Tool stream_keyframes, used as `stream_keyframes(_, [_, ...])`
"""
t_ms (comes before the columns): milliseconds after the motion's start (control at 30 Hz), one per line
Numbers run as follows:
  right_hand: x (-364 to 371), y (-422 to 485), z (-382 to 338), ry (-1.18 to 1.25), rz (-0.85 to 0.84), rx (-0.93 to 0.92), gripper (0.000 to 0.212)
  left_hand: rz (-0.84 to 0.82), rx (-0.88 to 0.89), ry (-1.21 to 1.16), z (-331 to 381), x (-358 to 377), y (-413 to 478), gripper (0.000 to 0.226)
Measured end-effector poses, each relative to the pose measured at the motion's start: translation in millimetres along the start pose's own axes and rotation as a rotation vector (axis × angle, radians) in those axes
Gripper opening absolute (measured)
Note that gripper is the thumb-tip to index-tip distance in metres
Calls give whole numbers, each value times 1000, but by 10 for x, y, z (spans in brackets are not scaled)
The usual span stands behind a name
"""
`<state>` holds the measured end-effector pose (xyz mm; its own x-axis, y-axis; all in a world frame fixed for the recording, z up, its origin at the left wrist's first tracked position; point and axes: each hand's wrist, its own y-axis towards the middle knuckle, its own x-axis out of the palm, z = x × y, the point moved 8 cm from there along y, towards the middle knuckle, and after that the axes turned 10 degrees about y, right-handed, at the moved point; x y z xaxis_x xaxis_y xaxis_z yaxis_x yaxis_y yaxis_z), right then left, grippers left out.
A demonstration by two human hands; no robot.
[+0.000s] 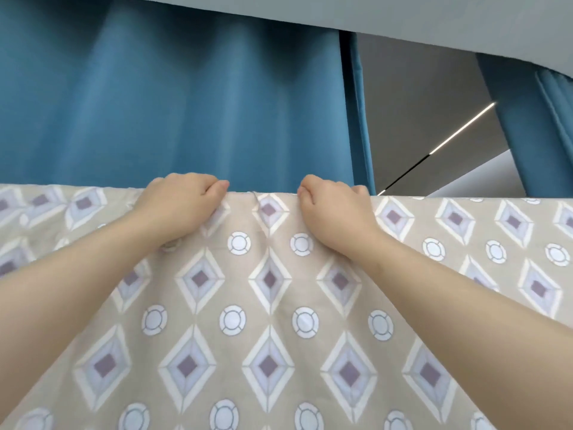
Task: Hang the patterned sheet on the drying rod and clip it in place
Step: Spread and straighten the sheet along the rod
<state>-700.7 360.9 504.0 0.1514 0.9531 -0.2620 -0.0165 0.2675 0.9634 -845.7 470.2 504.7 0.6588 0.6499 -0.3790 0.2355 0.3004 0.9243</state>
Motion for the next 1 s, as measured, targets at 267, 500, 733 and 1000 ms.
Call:
stream_keyframes(267, [279, 46, -116, -38, 4, 147, 38, -3, 165, -47, -198, 128, 76, 37])
stream_keyframes(500, [213, 19, -163, -42, 30, 278, 40, 35, 172, 13, -506, 0, 178, 36])
stream_keyframes(733, [354, 43, -618, 5, -21, 208, 32, -185, 133, -180, -834, -113, 140, 27])
stream_keyframes(1000, [603, 159, -957, 129, -83, 178, 32, -205, 34, -109, -1184, -52, 52, 32])
